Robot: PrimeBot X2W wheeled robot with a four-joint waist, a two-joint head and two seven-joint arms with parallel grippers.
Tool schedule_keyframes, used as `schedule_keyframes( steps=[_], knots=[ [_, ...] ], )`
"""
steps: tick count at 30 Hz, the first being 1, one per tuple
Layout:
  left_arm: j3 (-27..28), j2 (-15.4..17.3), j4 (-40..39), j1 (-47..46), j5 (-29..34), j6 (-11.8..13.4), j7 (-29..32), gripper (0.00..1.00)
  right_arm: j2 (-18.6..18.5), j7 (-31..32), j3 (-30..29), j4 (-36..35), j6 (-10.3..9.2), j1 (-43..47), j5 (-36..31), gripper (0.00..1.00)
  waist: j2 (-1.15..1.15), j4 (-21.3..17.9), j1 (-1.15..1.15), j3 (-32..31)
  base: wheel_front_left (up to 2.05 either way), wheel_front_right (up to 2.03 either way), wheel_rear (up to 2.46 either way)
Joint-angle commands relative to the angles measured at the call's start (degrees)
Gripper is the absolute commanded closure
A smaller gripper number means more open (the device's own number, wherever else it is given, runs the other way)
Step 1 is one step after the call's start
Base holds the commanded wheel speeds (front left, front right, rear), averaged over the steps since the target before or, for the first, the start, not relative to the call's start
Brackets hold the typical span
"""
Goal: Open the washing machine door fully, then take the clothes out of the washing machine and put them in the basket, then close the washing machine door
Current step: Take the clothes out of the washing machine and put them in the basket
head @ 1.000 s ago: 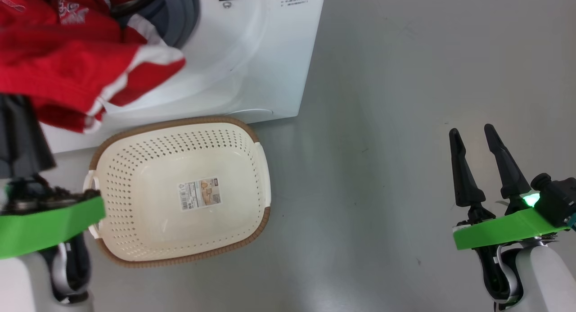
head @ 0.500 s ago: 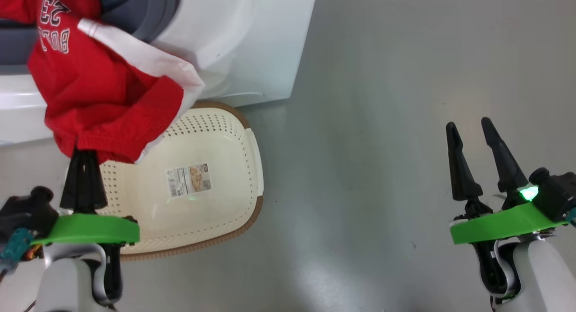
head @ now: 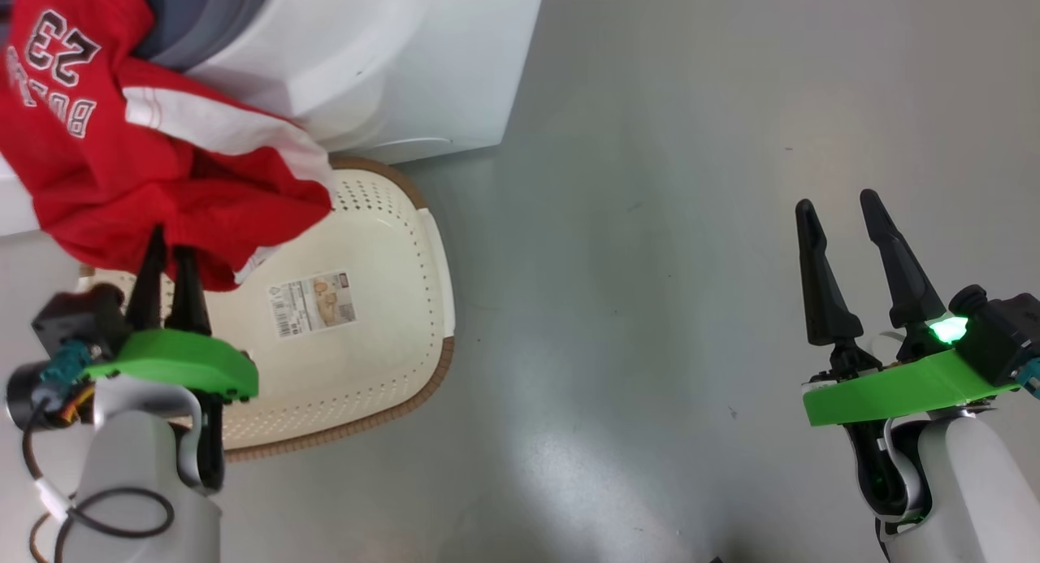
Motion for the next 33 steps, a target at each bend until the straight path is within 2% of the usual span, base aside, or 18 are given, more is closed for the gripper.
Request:
schedule_keyframes(
  steps=[1,5,8,10,11,13,14,15,16,17,19,20,21,22,23,33],
  knots=[
    [1.9,1.5,-0.4,-0.3,0.9,-0.3,-0.3,0.70,0.0,-0.4,1.4,-1.5,0.42,0.0,0.0,0.00,0.00,-0.4,0.00,0.3,0.00,0.00,0.00],
    [2.8,1.6,2.6,-1.7,2.0,-0.3,-0.3,0.69,0.1,-0.4,1.5,-1.4,0.42,0.0,0.1,0.00,0.00,-0.9,0.00,0.6,0.00,0.00,0.00],
    [2.7,1.7,5.4,-2.4,2.8,-0.4,-0.3,0.65,0.2,-0.4,1.7,-1.4,0.42,0.0,0.1,0.00,0.00,-1.1,0.00,0.8,0.00,0.00,0.00],
    [2.8,1.7,6.6,-2.8,3.0,-0.5,-0.3,0.60,0.2,-0.4,1.8,-1.4,0.42,0.0,0.1,0.00,0.00,-1.2,0.00,0.9,0.00,0.00,0.00],
    [2.8,1.7,7.1,-2.9,3.1,-0.5,-0.3,0.61,0.2,-0.4,1.8,-1.5,0.42,0.0,0.1,0.00,0.00,-1.2,0.00,1.0,0.00,0.00,0.00],
    [2.9,1.7,8.1,-3.0,3.1,-0.5,-0.3,0.66,0.2,-0.4,1.8,-1.5,0.42,0.1,0.0,0.00,0.00,-1.1,0.00,1.1,0.00,0.00,0.00],
    [2.9,1.7,8.9,-3.1,3.1,-0.5,-0.3,0.78,0.2,-0.4,1.8,-1.5,0.42,0.1,0.0,0.00,0.00,-1.1,0.00,1.1,0.00,0.00,0.00],
    [2.9,1.7,8.9,-3.1,3.1,-0.5,-0.3,0.78,0.2,-0.4,1.8,-1.5,0.42,0.1,0.0,0.00,0.00,-1.1,0.00,1.1,0.00,0.00,0.00],
    [2.8,1.7,9.7,-3.2,3.1,-0.6,-0.3,0.84,0.2,-0.4,1.8,-1.5,0.42,0.1,0.0,0.00,0.00,-1.1,0.00,1.2,0.00,0.00,0.00],
    [2.8,1.6,10.3,-3.3,3.0,-0.6,-0.3,1.00,0.2,-0.4,1.8,-1.5,0.42,0.1,0.0,0.00,0.00,-1.1,0.00,1.2,0.00,0.00,0.00],
    [2.8,1.6,11.6,-3.5,2.9,-0.7,-0.3,1.00,0.2,-0.4,1.8,-1.6,0.42,0.1,0.0,0.00,0.00,-1.0,0.00,1.4,0.00,0.00,0.00],
    [2.8,1.6,12.0,-3.8,2.9,-0.8,-0.3,0.90,0.2,-0.4,1.8,-1.6,0.42,0.1,-0.1,0.00,0.00,-1.0,0.00,1.5,0.00,0.00,0.00],
    [2.9,1.6,12.0,-4.0,2.9,-0.7,-0.3,0.70,0.1,-0.4,1.8,-1.6,0.42,0.0,-0.1,0.00,0.00,-0.9,0.00,1.6,0.00,0.00,0.00],
    [3.0,1.6,11.8,-4.1,2.8,-0.6,-0.3,0.38,0.1,-0.4,1.7,-1.6,0.42,0.0,-0.1,0.00,0.00,-0.9,0.00,1.6,0.00,0.00,0.00],
    [3.1,1.6,11.7,-4.1,2.8,-0.6,-0.3,0.01,0.1,-0.4,1.7,-1.7,0.42,0.0,-0.1,0.00,0.00,-0.8,0.00,1.7,0.00,0.00,0.00],
    [3.8,1.5,8.7,-3.5,1.0,-0.7,-0.3,0.00,0.0,-0.4,1.4,-1.6,0.42,-0.2,-0.3,0.00,0.00,0.1,0.00,1.3,0.00,0.00,0.00]
  ],
)
